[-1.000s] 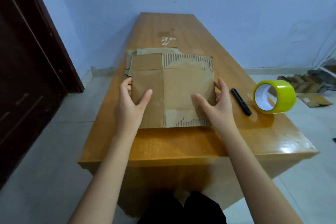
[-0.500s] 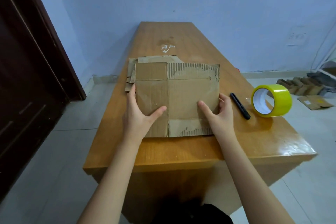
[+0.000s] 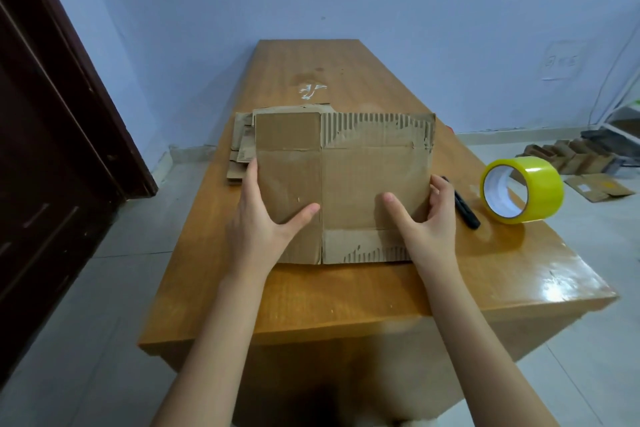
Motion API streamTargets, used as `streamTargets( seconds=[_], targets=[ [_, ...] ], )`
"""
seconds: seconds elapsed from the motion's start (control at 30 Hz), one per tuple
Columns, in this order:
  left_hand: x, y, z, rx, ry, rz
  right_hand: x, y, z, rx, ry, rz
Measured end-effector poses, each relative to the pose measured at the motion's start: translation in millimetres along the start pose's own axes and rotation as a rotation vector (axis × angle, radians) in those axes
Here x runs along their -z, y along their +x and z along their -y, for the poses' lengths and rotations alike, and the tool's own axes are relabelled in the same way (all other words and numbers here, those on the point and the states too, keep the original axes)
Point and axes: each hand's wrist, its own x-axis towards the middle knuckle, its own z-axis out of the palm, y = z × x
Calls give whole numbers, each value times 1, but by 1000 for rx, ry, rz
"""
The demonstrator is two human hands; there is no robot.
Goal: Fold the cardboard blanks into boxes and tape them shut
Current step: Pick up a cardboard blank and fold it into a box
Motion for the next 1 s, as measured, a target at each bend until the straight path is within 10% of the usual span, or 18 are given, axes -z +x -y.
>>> streamTargets(
  seconds=[1.0],
  targets=[
    [40, -5, -17, 244, -879, 365, -17, -30, 45, 23, 174, 361]
  ],
)
